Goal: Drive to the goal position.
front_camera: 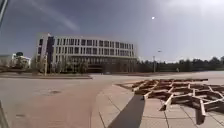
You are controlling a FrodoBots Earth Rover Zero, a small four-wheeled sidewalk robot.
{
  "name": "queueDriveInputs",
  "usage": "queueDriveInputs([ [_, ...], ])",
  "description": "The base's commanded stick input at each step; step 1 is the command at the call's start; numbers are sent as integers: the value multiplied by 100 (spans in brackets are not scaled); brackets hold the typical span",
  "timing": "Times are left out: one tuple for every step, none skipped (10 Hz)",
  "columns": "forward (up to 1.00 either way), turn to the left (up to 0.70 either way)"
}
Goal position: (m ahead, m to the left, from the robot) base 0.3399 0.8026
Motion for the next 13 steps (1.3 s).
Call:
queueDriveInputs([
  [5, 0],
  [4, 0],
  [4, 0],
  [5, 0],
  [5, 0],
  [5, 0],
  [4, 0],
  [4, 0],
  [4, 0],
  [5, 0],
  [5, 0],
  [5, 0],
  [5, 0],
])
